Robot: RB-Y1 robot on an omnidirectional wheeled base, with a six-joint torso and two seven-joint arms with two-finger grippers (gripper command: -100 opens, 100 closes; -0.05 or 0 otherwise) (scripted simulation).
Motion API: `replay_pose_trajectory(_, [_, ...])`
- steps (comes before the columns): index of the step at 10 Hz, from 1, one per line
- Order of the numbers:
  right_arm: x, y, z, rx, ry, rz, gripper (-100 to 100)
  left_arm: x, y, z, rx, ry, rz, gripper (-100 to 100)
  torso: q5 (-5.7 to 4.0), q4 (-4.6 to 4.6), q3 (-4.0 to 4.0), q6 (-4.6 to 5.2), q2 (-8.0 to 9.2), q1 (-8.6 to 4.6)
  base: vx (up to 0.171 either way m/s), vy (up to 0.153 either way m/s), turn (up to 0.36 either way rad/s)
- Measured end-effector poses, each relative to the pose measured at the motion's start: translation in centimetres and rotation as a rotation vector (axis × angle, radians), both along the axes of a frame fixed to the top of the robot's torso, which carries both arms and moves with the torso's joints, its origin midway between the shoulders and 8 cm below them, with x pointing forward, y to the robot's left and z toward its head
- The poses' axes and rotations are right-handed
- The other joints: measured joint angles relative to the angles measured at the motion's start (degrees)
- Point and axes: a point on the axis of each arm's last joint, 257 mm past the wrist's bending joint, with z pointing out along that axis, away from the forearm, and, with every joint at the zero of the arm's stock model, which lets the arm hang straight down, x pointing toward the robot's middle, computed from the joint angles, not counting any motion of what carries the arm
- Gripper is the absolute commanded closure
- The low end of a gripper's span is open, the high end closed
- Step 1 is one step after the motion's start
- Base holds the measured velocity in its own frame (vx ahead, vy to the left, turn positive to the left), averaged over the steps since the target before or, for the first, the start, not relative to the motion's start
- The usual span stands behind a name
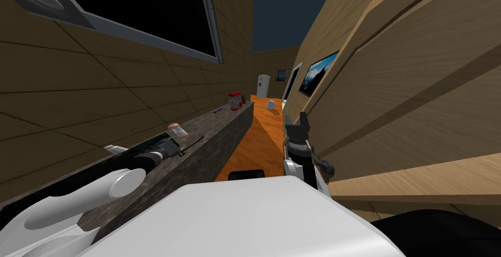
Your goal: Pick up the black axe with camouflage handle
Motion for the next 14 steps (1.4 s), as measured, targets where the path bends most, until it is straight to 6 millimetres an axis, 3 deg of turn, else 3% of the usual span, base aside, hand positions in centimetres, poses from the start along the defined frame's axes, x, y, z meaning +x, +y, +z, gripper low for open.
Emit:
replay_pose_trajectory(6, [0.0, 0.0, 0.0, 0.000, 0.000, 0.000, 0, -3.3, 1.1, -4.1, -0.086, 0.168, 0.047, -100, 0.01, 0.01, 0.03, 0.01, 0.07, 0.06, 0.082, -0.008, -0.002])
replay_pose_trajectory(14, [0.0, 0.0, 0.0, 0.000, 0.000, 0.000, 0, -9.5, 2.8, -8.9, -0.209, 0.413, 0.137, -100, 0.03, -0.02, -0.06, 0.01, -0.11, 0.14, 0.104, -0.002, -0.004])
